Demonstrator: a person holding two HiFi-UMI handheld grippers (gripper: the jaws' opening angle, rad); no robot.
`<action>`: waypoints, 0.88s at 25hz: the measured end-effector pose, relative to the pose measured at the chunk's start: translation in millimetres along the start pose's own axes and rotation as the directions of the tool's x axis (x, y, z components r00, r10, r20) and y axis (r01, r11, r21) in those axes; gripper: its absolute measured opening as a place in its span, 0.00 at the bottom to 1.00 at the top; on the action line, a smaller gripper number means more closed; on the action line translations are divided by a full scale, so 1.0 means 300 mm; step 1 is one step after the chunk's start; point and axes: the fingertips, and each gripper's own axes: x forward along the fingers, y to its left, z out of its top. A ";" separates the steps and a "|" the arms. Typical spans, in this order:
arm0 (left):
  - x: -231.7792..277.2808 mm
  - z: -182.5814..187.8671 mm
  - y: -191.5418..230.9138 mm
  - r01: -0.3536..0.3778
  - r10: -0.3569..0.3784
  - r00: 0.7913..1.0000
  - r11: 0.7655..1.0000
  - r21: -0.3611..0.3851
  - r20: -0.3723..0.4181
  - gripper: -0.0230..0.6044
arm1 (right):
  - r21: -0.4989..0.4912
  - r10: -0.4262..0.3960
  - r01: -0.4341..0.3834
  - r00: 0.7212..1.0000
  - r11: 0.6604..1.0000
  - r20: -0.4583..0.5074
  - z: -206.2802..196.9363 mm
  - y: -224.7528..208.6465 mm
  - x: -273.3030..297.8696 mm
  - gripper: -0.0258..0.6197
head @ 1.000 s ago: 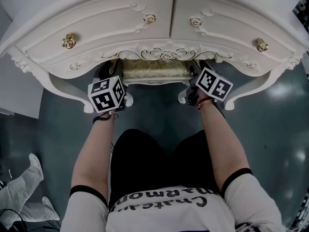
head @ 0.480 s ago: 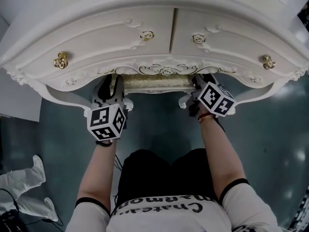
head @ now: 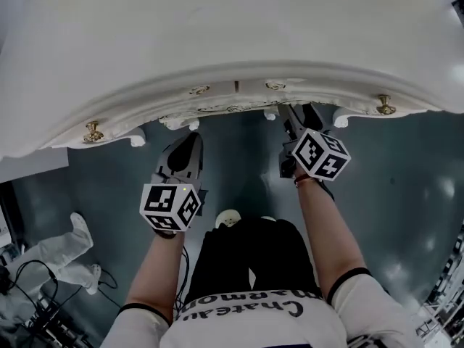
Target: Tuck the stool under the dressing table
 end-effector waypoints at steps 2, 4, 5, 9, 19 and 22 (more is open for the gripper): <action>-0.034 0.031 -0.016 -0.038 0.038 0.999 0.998 -0.042 -0.019 0.08 | 0.011 -0.020 0.021 0.998 1.000 -0.052 -0.016 0.029 -0.060 0.56; -0.064 0.061 -0.052 -0.050 0.047 0.998 0.997 -0.061 -0.042 0.08 | 0.012 -0.030 0.031 0.994 0.999 -0.100 -0.029 0.069 -0.120 0.56; -0.078 0.074 -0.075 -0.047 0.043 0.998 0.997 -0.067 -0.054 0.08 | 0.001 -0.031 0.031 0.992 1.000 -0.126 -0.034 0.092 -0.151 0.56; -0.159 0.134 -0.171 -0.036 0.028 0.996 0.995 -0.091 -0.086 0.08 | -0.026 -0.011 0.005 0.977 1.000 -0.211 -0.046 0.204 -0.287 0.56; -0.484 0.250 -0.468 0.008 -0.036 0.985 0.987 -0.160 -0.171 0.08 | -0.060 0.105 -0.145 0.895 0.988 -0.433 -0.069 0.488 -0.753 0.55; -0.602 0.315 -0.553 0.053 -0.079 0.978 0.989 -0.137 -0.191 0.08 | -0.063 0.122 -0.173 0.867 0.983 -0.483 -0.043 0.565 -0.894 0.55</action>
